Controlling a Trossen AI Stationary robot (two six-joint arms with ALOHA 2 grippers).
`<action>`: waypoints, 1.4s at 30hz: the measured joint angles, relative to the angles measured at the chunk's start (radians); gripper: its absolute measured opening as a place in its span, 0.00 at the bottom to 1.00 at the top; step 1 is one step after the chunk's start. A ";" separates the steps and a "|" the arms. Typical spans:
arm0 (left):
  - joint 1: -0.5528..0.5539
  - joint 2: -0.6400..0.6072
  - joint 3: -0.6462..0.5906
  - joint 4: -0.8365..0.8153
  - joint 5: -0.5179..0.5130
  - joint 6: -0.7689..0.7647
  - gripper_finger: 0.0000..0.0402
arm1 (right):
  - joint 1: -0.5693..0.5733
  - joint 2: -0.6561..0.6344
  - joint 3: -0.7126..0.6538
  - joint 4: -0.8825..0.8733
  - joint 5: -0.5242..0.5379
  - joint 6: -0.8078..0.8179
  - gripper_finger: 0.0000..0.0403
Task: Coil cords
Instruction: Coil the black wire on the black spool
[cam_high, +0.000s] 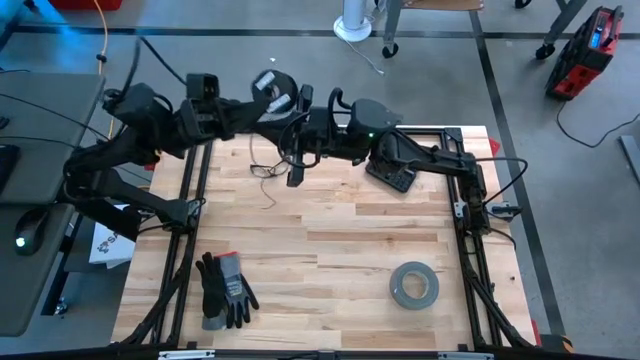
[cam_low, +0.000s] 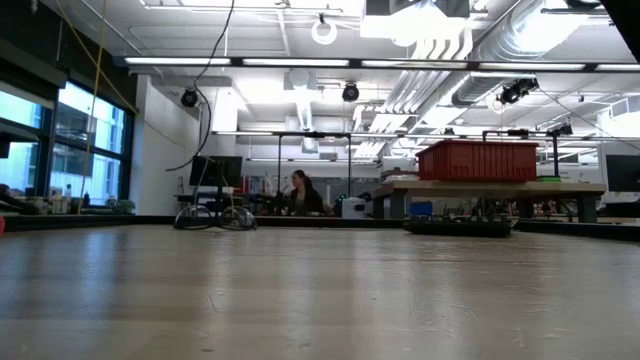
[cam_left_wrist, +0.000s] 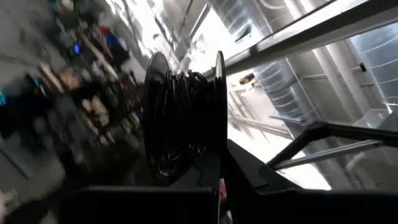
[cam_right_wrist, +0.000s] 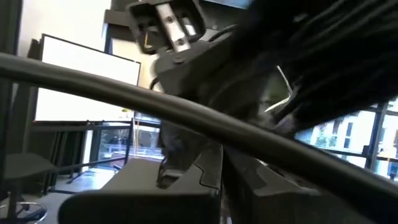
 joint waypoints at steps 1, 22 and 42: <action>0.000 0.005 0.000 -0.004 0.008 -0.022 0.01 | -0.004 0.000 0.000 0.000 0.000 -0.004 0.00; -0.051 -0.023 0.001 -0.167 0.171 -0.252 0.00 | -0.042 0.000 0.000 0.026 0.031 -0.164 0.00; -0.054 -0.124 -0.002 -0.726 0.077 0.237 0.00 | -0.105 -0.011 0.000 -0.174 -0.020 -0.275 0.00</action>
